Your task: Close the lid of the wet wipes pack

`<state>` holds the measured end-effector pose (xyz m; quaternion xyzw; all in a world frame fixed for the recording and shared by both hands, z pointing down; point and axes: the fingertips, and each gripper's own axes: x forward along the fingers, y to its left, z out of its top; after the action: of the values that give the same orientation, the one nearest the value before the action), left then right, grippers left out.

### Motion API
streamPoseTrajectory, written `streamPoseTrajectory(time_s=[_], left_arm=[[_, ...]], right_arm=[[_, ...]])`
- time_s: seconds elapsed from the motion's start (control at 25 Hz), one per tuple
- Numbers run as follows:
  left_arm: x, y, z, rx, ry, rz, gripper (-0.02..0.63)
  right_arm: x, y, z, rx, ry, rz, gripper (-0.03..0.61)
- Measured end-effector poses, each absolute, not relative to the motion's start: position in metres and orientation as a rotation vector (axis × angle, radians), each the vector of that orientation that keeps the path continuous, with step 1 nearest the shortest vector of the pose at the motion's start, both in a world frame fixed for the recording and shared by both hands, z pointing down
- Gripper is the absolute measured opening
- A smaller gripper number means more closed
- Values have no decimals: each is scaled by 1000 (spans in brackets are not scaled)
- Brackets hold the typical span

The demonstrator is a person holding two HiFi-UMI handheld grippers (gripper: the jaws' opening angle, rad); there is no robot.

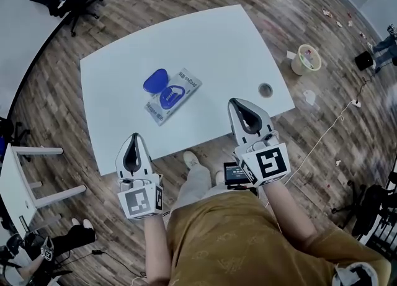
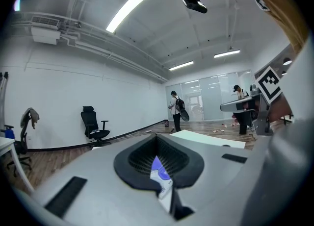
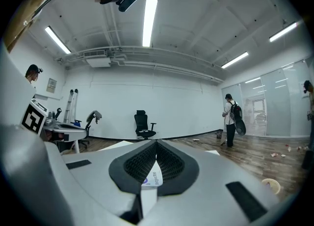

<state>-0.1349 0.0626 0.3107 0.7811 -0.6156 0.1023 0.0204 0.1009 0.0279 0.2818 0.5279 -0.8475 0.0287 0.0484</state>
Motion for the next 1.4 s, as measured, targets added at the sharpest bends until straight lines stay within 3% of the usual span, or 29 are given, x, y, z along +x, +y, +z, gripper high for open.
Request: streamPoseTrajectory(time_s=[0.8, 1.4], left_arm=[[-198, -24, 372, 2320, -1829, 362, -8], [-197, -71, 426, 2203, -1831, 454, -8]], right_arm=[[37, -59, 319, 1553, -2512, 82, 6], [22, -108, 352, 1369, -2565, 97, 6]])
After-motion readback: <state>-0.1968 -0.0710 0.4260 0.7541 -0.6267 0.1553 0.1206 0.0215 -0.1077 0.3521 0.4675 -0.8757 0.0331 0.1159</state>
